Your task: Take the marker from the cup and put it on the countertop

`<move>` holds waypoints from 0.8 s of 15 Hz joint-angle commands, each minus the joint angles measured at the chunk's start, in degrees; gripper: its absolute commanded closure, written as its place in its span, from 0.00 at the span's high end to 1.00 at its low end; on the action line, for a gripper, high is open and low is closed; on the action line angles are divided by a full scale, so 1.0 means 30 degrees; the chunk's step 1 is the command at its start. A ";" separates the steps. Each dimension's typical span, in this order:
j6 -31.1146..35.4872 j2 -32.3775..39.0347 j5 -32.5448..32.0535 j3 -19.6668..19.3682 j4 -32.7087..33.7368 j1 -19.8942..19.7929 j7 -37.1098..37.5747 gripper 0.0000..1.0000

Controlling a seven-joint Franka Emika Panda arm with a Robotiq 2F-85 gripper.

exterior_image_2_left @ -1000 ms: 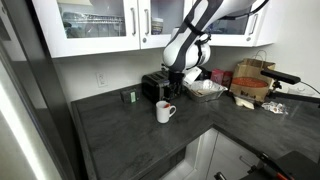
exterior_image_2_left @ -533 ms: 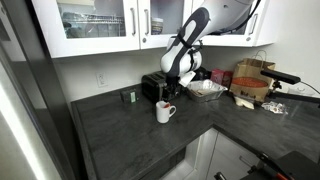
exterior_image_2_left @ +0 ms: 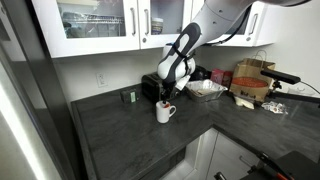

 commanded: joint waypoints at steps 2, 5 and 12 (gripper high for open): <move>-0.1297 0.1060 -0.0486 0.0346 0.1737 -0.0207 0.0087 0.51; -0.1944 0.1673 -0.0432 0.0371 0.2551 -0.0189 0.0122 0.49; -0.3712 0.2736 -0.0321 0.0616 0.4203 -0.0240 -0.0225 0.50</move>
